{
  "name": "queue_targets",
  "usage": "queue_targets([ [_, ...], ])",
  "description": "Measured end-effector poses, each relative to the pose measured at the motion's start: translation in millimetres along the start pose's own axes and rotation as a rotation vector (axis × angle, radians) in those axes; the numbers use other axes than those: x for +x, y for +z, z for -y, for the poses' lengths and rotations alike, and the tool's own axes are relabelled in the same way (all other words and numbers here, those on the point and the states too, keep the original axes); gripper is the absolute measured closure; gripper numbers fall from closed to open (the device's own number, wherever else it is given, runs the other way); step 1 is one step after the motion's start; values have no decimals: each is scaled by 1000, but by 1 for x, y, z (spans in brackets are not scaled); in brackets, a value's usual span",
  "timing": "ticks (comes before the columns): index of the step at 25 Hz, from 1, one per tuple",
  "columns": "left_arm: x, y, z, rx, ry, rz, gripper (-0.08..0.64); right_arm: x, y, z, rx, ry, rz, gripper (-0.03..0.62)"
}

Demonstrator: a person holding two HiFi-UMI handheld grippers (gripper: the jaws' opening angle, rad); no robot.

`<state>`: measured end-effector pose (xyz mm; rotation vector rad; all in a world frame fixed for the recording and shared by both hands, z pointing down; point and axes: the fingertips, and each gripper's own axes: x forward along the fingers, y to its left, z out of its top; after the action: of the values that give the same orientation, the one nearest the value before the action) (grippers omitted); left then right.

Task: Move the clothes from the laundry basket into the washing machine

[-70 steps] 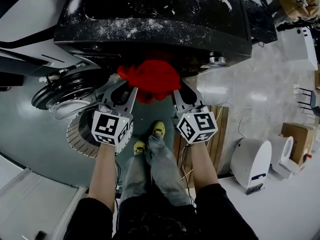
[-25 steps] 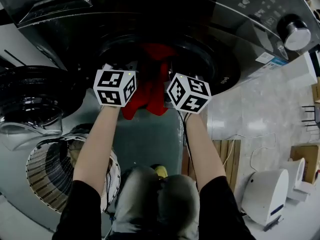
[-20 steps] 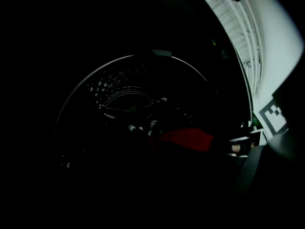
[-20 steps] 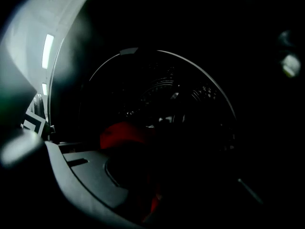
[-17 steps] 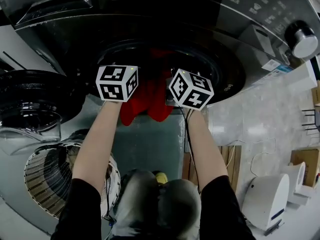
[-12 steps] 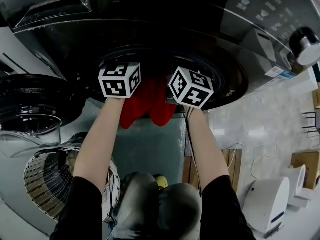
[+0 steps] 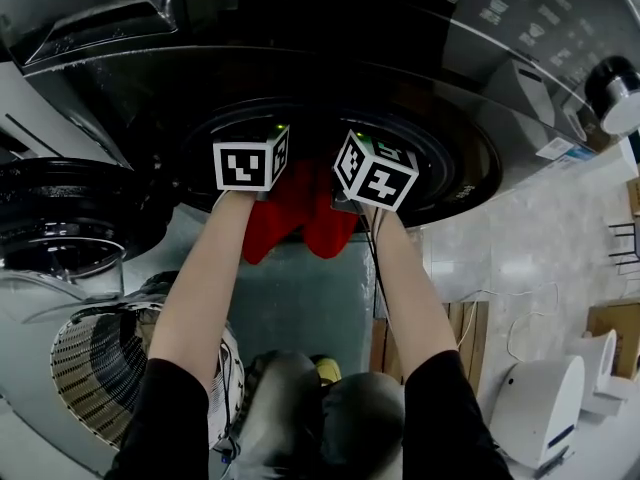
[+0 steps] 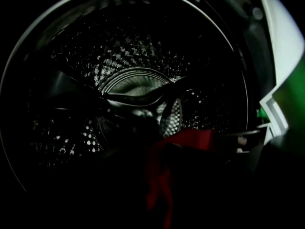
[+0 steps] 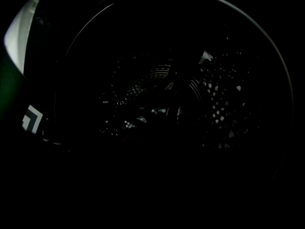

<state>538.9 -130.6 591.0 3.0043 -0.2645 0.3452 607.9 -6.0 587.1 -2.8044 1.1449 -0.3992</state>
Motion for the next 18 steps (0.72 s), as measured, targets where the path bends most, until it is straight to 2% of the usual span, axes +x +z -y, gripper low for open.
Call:
queue_targets([
  [4,0,4,5,13,-8,8,383,1,-12,-1,22,12,-33,385],
  [11,-5,8,10,10,-25,16,385,-5,-5,-8,33,41,-28,387],
  [18,-21,2,17,39,-18,5,497,-22,-6,-16,39,47,-34,456],
])
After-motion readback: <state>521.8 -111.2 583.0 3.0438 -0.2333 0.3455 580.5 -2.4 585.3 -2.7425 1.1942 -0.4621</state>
